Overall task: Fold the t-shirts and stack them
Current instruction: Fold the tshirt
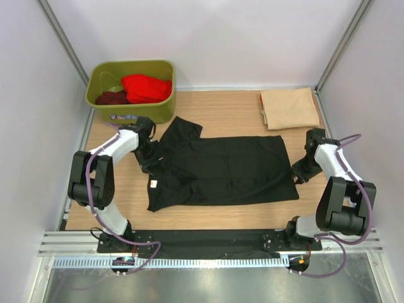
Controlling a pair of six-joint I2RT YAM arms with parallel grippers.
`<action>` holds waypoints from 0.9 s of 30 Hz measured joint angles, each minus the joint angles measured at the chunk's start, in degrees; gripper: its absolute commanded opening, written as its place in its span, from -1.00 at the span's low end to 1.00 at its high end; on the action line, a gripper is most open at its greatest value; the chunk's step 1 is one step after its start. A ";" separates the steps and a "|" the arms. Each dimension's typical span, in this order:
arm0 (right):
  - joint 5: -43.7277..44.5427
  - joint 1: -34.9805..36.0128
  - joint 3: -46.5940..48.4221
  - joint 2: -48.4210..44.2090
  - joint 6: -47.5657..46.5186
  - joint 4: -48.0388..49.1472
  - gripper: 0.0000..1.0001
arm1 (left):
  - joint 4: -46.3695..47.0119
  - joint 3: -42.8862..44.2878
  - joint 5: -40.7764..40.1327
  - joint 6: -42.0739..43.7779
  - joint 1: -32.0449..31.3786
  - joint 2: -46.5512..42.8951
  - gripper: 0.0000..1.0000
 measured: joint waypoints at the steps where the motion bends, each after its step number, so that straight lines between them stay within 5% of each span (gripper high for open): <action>1: -0.04 0.00 -0.79 0.00 0.46 -0.07 -0.35 | 0.28 0.00 0.02 0.37 0.00 0.94 0.21; 13: 2.34 0.00 -11.10 0.52 3.17 4.37 -0.44 | 0.94 0.66 0.33 2.19 0.42 8.09 0.20; 17: 4.92 0.11 -13.20 -2.69 3.26 4.76 -0.21 | 0.79 0.79 0.68 2.01 0.85 8.33 0.20; 27: 8.13 0.15 -18.91 -10.97 7.30 4.52 -0.13 | 0.50 1.01 1.79 0.98 1.70 8.79 0.19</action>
